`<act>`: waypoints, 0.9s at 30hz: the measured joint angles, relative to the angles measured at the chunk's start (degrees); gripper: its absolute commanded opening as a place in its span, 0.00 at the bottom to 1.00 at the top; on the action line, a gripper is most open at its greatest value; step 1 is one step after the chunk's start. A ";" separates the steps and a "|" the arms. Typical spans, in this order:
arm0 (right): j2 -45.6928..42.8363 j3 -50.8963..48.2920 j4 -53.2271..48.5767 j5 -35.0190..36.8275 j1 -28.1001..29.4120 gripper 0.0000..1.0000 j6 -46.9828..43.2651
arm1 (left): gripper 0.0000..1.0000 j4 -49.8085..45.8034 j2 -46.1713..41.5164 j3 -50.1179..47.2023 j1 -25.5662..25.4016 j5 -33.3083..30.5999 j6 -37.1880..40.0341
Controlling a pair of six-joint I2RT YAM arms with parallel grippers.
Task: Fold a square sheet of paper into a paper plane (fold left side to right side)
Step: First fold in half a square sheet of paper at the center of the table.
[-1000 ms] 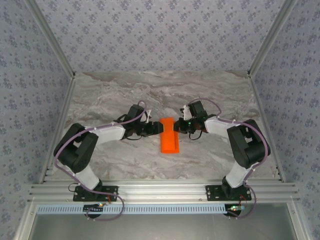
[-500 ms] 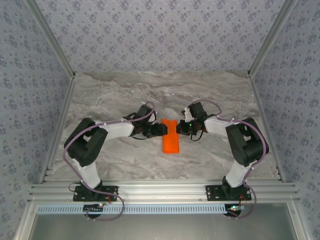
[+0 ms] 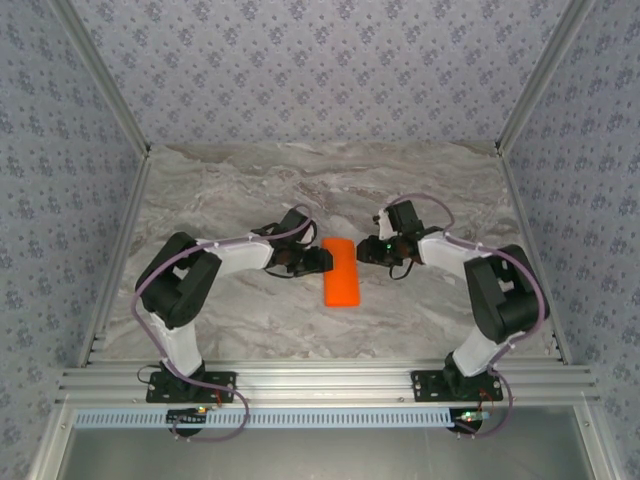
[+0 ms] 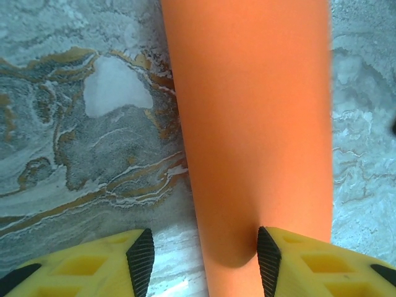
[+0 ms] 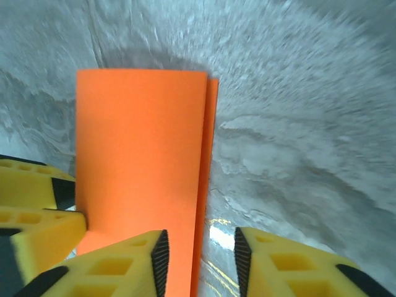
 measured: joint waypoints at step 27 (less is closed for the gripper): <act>-10.05 -3.32 -4.74 3.91 -1.64 0.48 -2.01 | 0.51 -4.00 1.25 2.73 -0.33 -0.81 2.12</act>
